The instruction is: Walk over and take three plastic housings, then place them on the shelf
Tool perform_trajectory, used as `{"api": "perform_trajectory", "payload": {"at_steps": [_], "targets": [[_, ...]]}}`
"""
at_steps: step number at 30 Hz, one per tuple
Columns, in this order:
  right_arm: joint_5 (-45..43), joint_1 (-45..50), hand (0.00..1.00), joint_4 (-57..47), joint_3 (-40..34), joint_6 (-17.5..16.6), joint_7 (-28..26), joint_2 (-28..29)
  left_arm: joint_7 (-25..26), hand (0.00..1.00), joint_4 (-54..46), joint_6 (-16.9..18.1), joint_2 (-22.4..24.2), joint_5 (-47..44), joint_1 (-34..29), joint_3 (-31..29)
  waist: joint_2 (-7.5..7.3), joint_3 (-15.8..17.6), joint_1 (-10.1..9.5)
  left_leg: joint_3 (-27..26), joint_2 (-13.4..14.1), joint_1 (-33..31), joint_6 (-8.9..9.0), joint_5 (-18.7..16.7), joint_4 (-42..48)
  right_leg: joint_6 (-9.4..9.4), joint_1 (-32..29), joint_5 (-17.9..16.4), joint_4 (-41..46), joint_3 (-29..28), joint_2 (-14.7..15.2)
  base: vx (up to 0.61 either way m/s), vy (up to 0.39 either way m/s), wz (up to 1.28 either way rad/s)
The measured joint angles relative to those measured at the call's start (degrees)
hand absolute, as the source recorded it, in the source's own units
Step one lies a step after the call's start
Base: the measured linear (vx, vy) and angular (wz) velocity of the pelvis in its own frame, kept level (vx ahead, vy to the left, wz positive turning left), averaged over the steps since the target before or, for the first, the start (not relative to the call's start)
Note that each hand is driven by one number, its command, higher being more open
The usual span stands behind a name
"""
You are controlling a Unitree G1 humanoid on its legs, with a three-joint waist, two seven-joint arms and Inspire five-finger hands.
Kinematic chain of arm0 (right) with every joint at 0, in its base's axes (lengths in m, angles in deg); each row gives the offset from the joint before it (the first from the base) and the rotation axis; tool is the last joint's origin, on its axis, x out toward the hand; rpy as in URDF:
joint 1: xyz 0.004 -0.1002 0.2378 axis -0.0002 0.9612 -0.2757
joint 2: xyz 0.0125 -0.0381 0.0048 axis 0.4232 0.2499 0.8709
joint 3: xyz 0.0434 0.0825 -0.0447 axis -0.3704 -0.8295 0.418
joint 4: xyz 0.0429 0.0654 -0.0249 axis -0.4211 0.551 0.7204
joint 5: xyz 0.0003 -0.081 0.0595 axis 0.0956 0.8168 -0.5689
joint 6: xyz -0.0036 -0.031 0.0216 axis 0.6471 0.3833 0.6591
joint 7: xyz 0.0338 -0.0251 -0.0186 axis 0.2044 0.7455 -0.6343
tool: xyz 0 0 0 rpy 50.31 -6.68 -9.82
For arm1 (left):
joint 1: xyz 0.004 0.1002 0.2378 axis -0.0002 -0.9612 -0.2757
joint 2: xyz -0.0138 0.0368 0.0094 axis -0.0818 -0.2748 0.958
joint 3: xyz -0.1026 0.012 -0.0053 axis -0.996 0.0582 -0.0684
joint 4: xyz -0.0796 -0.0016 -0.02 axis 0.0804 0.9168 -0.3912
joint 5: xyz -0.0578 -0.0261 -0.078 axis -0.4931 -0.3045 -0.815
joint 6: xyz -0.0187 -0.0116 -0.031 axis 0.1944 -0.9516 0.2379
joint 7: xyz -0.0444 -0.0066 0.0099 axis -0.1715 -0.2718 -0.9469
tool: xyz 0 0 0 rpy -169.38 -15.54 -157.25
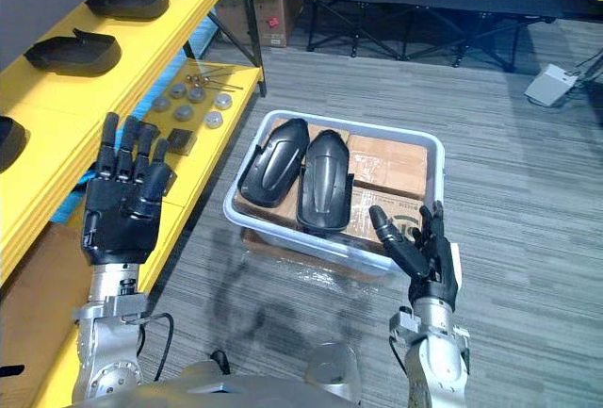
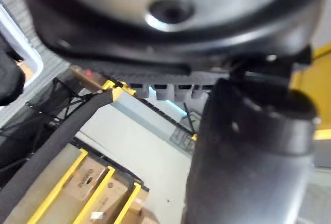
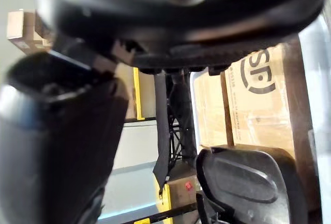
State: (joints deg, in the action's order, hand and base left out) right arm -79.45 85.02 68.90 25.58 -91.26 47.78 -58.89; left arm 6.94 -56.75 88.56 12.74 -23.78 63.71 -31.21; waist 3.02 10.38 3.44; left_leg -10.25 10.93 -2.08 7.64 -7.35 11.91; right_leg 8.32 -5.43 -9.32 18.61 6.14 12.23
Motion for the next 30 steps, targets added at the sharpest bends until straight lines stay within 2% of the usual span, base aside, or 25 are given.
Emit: {"api": "perform_trajectory", "payload": {"at_steps": [1, 3, 5, 8, 10, 12, 15, 20, 26, 30], "targets": [[0.70, -1.38, 1.00, 1.26, -0.05, 0.52, 0.76, -0.07, 0.01, 1.00, 0.05, -0.12, -0.66, 0.37, 0.42, 0.01, -0.35, 0.21, -0.15, -0.11, -0.17, -0.52, 0.00, 0.00, 0.33, 0.19, 0.15, 0.94, -1.35, 0.02, 0.12, -0.12, 0.170, -0.14], [6.13, -9.02, 1.00, 8.08, -0.46, 3.20, 5.19, -1.32, 1.00, 1.00, 0.83, -0.18, -2.95, 4.91, 3.48, 0.03, -1.38, 1.64, -0.20, 0.84, -0.57, -4.56, -0.15, -0.08, 3.26, 0.71, 0.74, 5.47, -7.41, 1.28, 0.34, -0.13, 0.149, 0.07], [8.56, -16.53, 1.00, 13.83, -0.40, 5.67, 8.01, -4.59, 1.50, 1.00, 2.07, -0.20, -3.64, 6.62, 6.69, 0.17, -1.22, 3.90, -0.59, 1.67, -0.79, -7.31, -0.51, -0.19, 5.64, 0.71, 1.01, 8.32, -10.62, 2.66, 0.47, -0.17, 0.120, 0.13], [12.08, -28.85, 1.00, 20.93, -0.41, 10.01, 12.78, -10.82, 1.87, 1.00, 2.65, -0.20, -3.53, 6.65, 10.24, 0.70, 0.43, 7.78, -1.59, 3.11, -1.20, -10.99, -1.10, -0.11, 8.11, 1.08, 0.84, 10.58, -13.30, 4.32, 0.65, -0.20, 0.070, 0.22], [13.49, -38.75, 1.00, 27.20, -0.34, 13.51, 15.06, -15.92, 1.86, 1.00, 2.68, -0.20, -3.56, 6.66, 11.27, 1.75, 2.10, 10.28, -2.27, 4.30, -1.41, -13.09, -1.42, 0.77, 8.50, 0.92, -0.05, 11.75, -14.02, 5.36, 0.50, -0.16, 0.017, 0.23], [13.63, -45.05, 1.00, 31.01, -0.29, 15.71, 17.06, -19.61, 1.79, 1.00, 3.27, -0.22, -3.79, 6.72, 11.67, 3.75, 3.22, 11.55, -3.90, 5.21, -1.46, -14.65, -1.45, 1.79, 8.02, 0.58, -0.95, 12.86, -14.96, 6.13, 0.16, -0.10, -0.007, 0.15], [15.05, -49.71, 1.00, 33.98, 0.35, 16.75, 18.21, -21.04, 1.41, 1.00, 4.73, -0.24, -4.64, 6.71, 12.29, 5.95, 3.10, 12.70, -4.98, 6.23, -1.42, -15.57, -1.39, 2.70, 7.69, 0.49, -1.36, 13.17, -15.02, 6.93, -0.12, -0.03, -0.024, 0.13], [15.79, -54.74, 1.00, 39.67, 4.16, 18.40, 18.20, -24.00, 1.43, 1.00, 7.92, -0.23, -5.51, 6.70, 13.34, 6.74, 3.15, 13.41, -5.60, 7.33, -2.06, -16.72, -1.58, 2.83, 7.96, 0.49, -1.72, 13.17, -14.63, 8.23, 0.37, 0.00, 0.010, 0.13], [16.00, -63.03, 1.00, 48.99, 7.75, 21.98, 16.22, -28.75, 2.06, 1.00, 9.80, -0.17, -5.40, 6.67, 15.08, 6.81, 5.29, 15.49, -7.78, 8.16, -2.55, -17.97, -1.98, 3.29, 8.23, 0.50, -3.33, 13.13, -12.67, 9.42, 1.03, -0.02, 0.019, 0.06], [18.10, -66.49, 1.00, 54.30, 8.87, 24.38, 15.90, -30.94, 2.03, 1.00, 12.22, -0.09, -5.08, 6.59, 16.66, 6.79, 6.78, 16.93, -8.13, 8.75, -3.10, -18.72, -2.29, 3.89, 8.25, 0.22, -4.50, 12.80, -10.62, 10.86, 1.81, -0.04, 0.022, 0.10]]}}
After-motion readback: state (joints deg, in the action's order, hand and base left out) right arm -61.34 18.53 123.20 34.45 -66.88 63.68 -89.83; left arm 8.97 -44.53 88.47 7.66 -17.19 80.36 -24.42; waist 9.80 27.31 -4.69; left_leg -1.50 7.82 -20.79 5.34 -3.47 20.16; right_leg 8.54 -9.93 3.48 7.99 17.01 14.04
